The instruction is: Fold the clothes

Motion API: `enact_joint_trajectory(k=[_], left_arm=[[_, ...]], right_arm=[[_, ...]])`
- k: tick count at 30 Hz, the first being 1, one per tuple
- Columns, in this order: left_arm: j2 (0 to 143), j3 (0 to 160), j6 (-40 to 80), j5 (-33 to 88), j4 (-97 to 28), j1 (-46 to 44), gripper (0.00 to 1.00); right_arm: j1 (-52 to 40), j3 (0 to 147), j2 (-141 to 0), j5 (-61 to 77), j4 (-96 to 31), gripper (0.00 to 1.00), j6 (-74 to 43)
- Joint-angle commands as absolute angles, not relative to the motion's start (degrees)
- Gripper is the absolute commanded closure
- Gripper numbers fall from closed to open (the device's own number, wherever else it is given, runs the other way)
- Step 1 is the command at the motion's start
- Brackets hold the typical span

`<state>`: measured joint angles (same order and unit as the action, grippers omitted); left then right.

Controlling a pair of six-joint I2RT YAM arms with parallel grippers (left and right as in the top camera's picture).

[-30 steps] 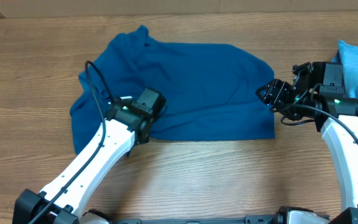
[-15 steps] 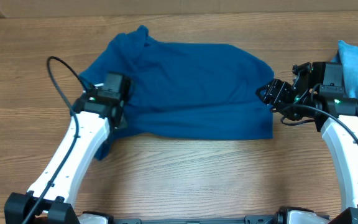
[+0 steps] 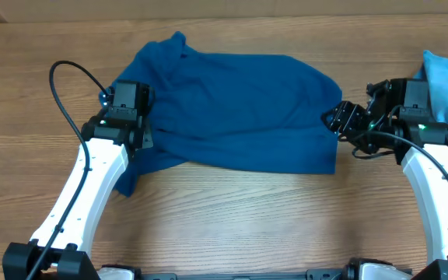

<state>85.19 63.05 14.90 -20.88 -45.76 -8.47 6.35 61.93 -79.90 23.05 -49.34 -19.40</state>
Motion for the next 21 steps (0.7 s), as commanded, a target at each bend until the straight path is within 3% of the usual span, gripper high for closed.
enact_joint_trajectory(k=[1, 2, 4, 6, 10, 15, 18, 21], left_arm=[[85.01, 63.83, 12.82, -19.84, -45.74, -8.16, 0.81], [85.01, 63.83, 12.82, -19.79, -45.74, -8.16, 0.81], [85.01, 63.83, 12.82, -19.79, -45.74, -8.16, 0.81], [85.01, 63.83, 12.84, -19.53, -45.74, -8.16, 0.81], [85.01, 63.83, 12.86, -19.33, -45.89, -8.16, 0.80], [85.01, 63.83, 12.86, -17.43, -45.87, -8.16, 0.80], [85.01, 63.83, 12.86, -16.93, -46.00, -8.16, 0.80], [85.01, 63.83, 12.93, -16.84, -46.02, -8.16, 0.79]], right_arm=[[6.50, 63.00, -82.76, 20.86, -52.60, 0.72, -20.38], [6.50, 62.98, -84.42, 20.14, -54.02, 0.78, -21.50], [6.50, 62.96, -87.44, 20.16, -54.83, 0.77, -21.47], [6.50, 62.96, -90.17, 20.12, -54.46, 0.58, -21.41], [6.50, 62.96, -94.61, 20.16, -47.33, 0.49, -16.51], [6.50, 62.96, -95.18, 20.21, -42.98, 0.28, -16.97], [6.39, 62.96, -95.39, 20.21, -44.58, 0.31, -18.26], [6.39, 62.96, -95.39, 21.32, -48.60, 0.48, -18.24]])
